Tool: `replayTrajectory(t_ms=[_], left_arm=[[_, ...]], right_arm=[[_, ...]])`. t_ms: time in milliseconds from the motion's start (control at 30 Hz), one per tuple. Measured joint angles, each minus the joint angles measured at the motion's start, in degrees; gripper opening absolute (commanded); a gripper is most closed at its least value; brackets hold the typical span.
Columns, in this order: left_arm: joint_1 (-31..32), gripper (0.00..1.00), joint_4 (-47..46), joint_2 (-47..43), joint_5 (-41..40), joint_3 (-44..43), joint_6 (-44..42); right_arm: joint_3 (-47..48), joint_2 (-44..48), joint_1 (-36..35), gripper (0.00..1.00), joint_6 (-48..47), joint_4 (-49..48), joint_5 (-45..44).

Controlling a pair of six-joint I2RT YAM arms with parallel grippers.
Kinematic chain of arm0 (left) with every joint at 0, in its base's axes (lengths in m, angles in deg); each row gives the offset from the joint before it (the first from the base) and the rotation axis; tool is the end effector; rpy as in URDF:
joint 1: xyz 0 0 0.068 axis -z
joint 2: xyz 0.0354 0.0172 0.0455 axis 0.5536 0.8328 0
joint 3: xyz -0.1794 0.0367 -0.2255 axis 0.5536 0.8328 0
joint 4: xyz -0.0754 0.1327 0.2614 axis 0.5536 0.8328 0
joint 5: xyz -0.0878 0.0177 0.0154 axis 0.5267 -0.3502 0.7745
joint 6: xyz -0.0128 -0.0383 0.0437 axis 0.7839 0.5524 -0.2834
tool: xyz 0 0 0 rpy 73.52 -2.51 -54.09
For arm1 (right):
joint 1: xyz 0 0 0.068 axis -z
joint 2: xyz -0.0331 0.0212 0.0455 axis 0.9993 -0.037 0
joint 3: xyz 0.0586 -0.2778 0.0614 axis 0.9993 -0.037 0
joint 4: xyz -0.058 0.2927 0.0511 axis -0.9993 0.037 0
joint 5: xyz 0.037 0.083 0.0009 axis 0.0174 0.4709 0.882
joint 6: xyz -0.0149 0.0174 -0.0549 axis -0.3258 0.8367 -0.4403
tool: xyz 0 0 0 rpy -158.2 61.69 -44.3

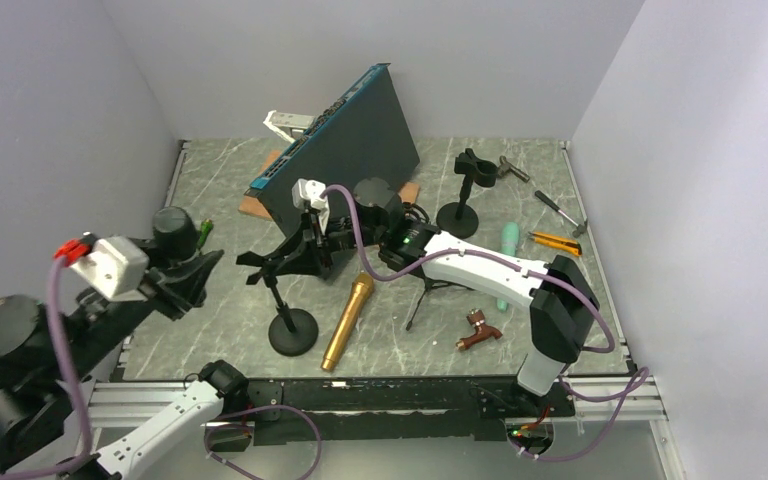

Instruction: Remove the microphone from the stand

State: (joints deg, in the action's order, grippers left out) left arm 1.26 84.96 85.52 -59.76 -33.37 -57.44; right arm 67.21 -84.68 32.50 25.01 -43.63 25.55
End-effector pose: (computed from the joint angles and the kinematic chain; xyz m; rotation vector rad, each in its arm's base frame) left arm 0.0164 -0.0148 0.5406 0.5821 1.4081 -0.4488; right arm 0.2308 0.3897 0.3515 -1.3483 1.1825 1.4003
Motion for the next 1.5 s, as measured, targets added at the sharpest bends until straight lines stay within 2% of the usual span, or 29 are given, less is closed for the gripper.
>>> replayTrajectory(t_ms=[133,333,667,933,1133,1400,1433,1500], left_arm=[[0.0,0.0,1.5,-1.1,-2.1,-3.4,1.1],[0.0,0.0,3.5,-1.7,-4.1,-2.7,2.5],[0.0,0.0,5.6,-2.2,-6.5,-2.4,2.6],[0.0,0.0,5.7,-3.6,-7.0,-1.9,2.6],[0.0,0.0,5.4,-3.7,-7.4,1.0,2.6],[0.0,0.0,3.9,-3.8,-7.3,8.6,2.9],[0.0,0.0,3.9,-3.8,-7.3,9.2,3.0],[0.0,0.0,3.6,-3.8,-7.3,10.0,3.1]], right_arm=[[0.0,0.7,-0.8,0.0,-0.8,1.5,-3.8],[1.7,1.4,-4.5,0.0,-5.1,6.7,-9.8],[1.8,2.2,-7.3,0.0,-9.2,9.2,-16.3],[-5.1,1.6,-8.3,0.0,-9.2,6.6,-21.0],[-10.3,0.9,-9.2,0.0,-8.5,3.8,-24.0],[-9.1,-0.2,-10.2,0.0,-7.5,2.8,-26.1],[-9.0,-0.2,-10.4,0.04,-7.5,3.0,-26.8],[-8.9,-0.2,-10.8,0.22,-7.5,3.1,-27.8]])
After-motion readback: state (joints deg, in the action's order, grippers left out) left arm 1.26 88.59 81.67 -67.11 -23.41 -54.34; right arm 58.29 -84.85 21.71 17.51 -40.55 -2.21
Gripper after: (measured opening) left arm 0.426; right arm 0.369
